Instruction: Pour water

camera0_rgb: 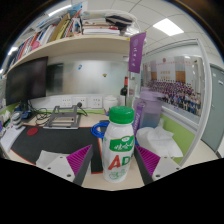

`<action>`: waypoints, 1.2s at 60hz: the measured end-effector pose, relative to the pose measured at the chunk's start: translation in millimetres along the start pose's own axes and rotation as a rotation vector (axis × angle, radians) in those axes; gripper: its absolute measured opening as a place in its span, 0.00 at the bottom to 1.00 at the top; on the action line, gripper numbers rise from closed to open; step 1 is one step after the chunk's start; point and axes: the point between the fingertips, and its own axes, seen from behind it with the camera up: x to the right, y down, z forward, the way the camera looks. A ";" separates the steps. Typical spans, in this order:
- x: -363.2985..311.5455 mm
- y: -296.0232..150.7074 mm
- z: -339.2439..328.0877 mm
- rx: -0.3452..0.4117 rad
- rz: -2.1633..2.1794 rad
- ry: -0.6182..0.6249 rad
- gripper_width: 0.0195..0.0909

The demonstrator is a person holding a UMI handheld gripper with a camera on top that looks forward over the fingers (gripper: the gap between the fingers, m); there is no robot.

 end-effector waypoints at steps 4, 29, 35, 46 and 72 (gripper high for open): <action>-0.8 -2.2 10.4 0.022 -0.007 -0.002 0.76; 17.5 -15.3 40.9 0.095 0.019 0.037 0.24; 16.3 -17.7 43.4 0.066 -0.017 0.062 0.24; -23.4 -54.6 38.1 0.037 -0.201 0.099 0.23; -273.8 -173.3 60.4 0.084 -1.121 0.026 0.24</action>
